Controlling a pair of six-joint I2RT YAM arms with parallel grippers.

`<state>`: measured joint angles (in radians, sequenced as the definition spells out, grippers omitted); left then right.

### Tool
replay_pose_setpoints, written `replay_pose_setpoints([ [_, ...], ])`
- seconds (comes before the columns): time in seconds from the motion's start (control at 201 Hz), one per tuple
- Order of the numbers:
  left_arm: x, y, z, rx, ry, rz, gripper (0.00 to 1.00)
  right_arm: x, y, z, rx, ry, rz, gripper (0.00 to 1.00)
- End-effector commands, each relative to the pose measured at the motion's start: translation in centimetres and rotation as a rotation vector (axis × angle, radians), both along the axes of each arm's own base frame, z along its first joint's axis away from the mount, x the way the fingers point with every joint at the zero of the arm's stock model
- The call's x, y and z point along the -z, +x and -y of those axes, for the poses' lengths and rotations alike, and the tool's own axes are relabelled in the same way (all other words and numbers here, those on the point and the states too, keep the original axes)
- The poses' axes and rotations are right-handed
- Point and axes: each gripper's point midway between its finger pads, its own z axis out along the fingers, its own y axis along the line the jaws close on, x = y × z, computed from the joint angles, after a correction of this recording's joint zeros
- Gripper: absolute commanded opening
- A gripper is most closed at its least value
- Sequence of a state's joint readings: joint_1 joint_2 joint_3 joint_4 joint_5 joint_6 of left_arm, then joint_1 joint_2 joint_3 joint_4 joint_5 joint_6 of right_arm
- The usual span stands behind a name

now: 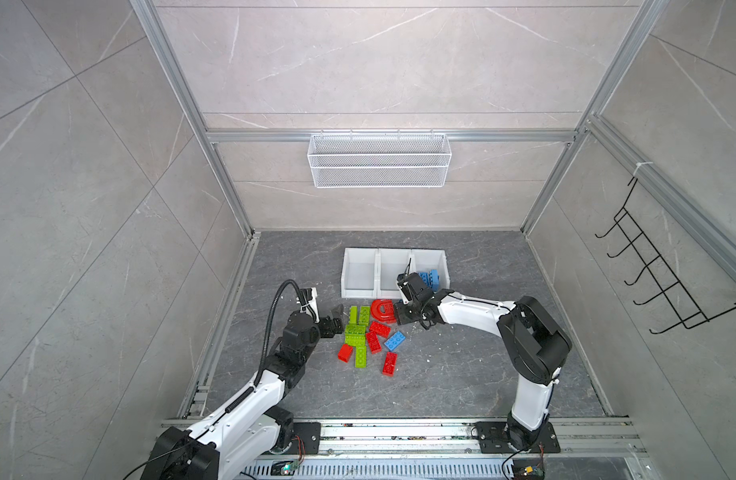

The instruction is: Sort the legos into containers by color

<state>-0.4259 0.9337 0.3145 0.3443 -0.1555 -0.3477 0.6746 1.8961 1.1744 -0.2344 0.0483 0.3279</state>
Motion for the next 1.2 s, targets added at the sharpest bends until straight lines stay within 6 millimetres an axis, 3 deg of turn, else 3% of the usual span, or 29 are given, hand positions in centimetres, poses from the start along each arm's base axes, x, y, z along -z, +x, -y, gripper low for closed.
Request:
replay_pose_setpoints([
  [0.0,-1.7,0.6,0.0,-0.007,-0.012,0.057,0.99,0.3,0.8,0.0,0.01,-0.026,0.004,0.57],
  [0.373,-1.7,0.5,0.0,-0.009,-0.01,0.059,0.99,1.0,2.6,0.6,0.078,-0.007,-0.019,0.55],
  [0.508,-1.8,0.5,-0.1,-0.011,-0.01,0.061,0.99,1.0,2.3,-0.7,0.051,0.059,-0.035,0.59],
  [0.757,-1.6,0.6,0.0,-0.009,-0.008,0.056,0.99,0.3,2.8,-1.3,0.056,0.095,-0.024,0.62],
  [1.2,-1.6,0.6,0.0,-0.009,-0.007,0.055,0.99,0.9,3.4,1.3,0.234,0.024,-0.012,0.66],
])
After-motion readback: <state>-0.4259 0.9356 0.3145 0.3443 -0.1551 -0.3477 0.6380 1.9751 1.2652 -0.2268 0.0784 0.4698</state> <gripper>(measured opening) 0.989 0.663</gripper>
